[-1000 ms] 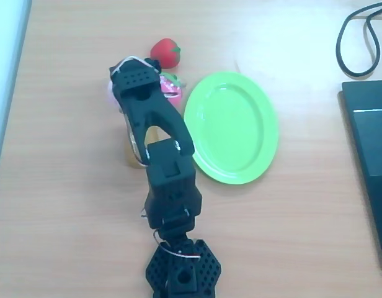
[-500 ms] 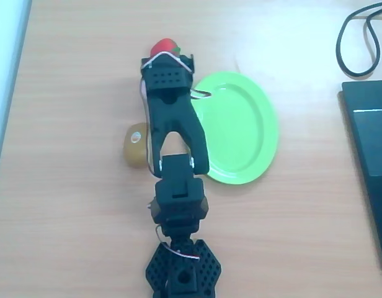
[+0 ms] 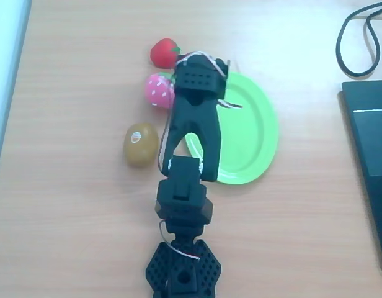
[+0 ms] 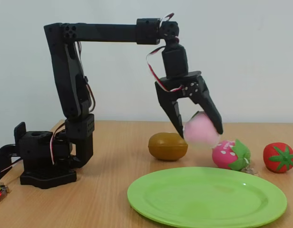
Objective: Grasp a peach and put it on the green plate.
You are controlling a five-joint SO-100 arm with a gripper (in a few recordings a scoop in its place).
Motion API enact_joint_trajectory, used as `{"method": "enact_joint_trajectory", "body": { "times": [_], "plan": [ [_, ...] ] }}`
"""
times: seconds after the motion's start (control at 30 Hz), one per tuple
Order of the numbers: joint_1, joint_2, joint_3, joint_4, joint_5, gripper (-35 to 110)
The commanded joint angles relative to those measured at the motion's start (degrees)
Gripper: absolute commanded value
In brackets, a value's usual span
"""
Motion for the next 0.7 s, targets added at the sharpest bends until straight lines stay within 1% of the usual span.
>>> {"method": "enact_joint_trajectory", "body": {
  "times": [0.0, 0.3, 0.47, 0.67],
  "plan": [
    [4.5, -0.5, 0.7, 0.9, -0.4, 33],
    [11.3, -9.5, -0.9, 1.1, 0.2, 34],
    [12.3, -12.6, -1.6, 1.1, 1.0, 35],
    [11.8, -12.3, -1.6, 0.8, 1.0, 36]
  ]
}}
